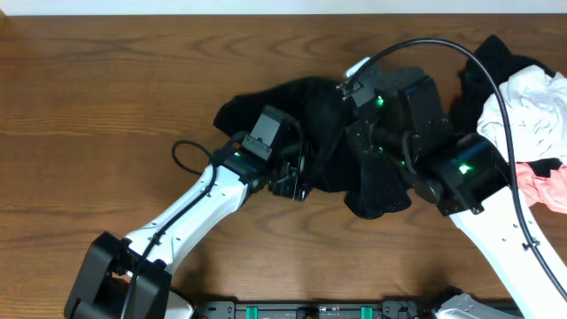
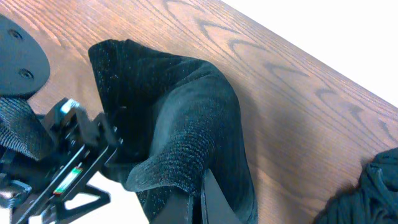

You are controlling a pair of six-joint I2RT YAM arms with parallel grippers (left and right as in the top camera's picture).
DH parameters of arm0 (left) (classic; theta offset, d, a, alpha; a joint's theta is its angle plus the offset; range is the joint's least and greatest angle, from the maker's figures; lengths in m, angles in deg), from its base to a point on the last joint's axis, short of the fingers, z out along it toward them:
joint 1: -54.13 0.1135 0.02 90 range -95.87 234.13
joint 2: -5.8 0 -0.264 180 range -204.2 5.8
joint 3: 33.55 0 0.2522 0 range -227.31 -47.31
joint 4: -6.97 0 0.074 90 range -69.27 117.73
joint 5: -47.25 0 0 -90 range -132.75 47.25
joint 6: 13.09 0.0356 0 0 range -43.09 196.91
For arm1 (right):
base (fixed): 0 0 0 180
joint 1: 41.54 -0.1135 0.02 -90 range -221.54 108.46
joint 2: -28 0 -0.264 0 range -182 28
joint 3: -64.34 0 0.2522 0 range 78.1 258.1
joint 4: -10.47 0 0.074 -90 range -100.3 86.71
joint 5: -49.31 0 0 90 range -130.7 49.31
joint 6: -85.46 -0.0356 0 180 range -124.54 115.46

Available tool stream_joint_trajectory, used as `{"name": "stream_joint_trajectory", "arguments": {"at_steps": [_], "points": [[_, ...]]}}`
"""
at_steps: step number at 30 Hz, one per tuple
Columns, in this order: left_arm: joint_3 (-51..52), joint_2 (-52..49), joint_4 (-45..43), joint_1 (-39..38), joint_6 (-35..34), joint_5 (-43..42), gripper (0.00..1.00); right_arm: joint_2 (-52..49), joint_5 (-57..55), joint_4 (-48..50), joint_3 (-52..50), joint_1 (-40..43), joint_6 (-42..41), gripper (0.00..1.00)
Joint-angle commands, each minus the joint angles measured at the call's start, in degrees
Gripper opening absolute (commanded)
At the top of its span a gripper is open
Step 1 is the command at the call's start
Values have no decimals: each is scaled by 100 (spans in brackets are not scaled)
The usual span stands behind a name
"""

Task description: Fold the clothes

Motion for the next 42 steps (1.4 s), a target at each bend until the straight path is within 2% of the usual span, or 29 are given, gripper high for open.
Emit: {"name": "stream_joint_trajectory", "arguments": {"at_steps": [1, 6, 10, 12, 15, 17, 18, 20, 22, 26, 31, 34, 41, 42], "points": [[7, 11, 616, 72, 343, -114, 77, 26, -37, 48, 59, -90, -66, 1], [7, 22, 1495, 442, 1445, 605, 81, 26, -37, 48, 59, -90, -66, 1], [7, 20, 1659, 531, 2199, 1182, 92, 26, -35, 44, 59, -90, -68, 1], [7, 20, 1622, 476, 2059, 1143, 96, 26, -35, 44, 59, -90, -68, 1], [7, 20, 1620, 321, 1276, 1147, 94, 26, -35, 48, 59, -90, -68, 1], [7, 22, 1600, 284, 1182, 1145, 86, 26, -37, 50, 59, -90, -66, 2], [7, 24, 1508, 286, 1574, 1200, 83, 26, -37, 50, 59, -90, -66, 2], [7, 22, 1226, 286, 2979, 1606, 81, 26, -35, 46, 59, -90, -68, 2], [2, 26, 1054, 286, 4535, 1781, 84, 26, -37, 48, 59, -90, -68, 2], [-7, 63, 1134, 275, 6704, 1784, 92, 26, -37, 50, 59, -90, -63, 2], [-7, 299, 1436, 275, 7989, 2205, 81, 24, -37, 52, 59, -90, -70, 1], [-7, 581, 1386, 262, 9132, 2284, 70, 24, -37, 55, 59, -90, -70, 1], [-4, 1152, 898, -13, 11278, 2385, 72, 24, -142, 76, 59, -90, -68, 1], [-4, 1150, 896, -96, 11624, 2389, 81, 24, -225, 92, 59, -90, -68, 1]]}}
